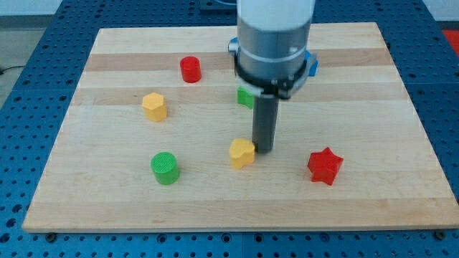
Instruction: Place the yellow heart at the left side of the green star
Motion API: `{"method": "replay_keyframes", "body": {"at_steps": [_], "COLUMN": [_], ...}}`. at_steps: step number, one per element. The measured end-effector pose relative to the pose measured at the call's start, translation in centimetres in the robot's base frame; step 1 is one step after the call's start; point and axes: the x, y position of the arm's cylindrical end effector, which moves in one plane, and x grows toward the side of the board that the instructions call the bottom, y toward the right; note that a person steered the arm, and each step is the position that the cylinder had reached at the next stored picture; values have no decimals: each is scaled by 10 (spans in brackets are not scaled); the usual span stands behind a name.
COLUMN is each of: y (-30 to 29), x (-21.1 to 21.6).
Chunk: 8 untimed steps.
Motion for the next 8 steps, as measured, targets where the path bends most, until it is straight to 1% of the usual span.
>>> {"method": "replay_keyframes", "body": {"at_steps": [2,3,4,6,7,8], "y": [-32,-67,-87,-74,-74,-69], "x": [37,62,44,42,34,16]}}
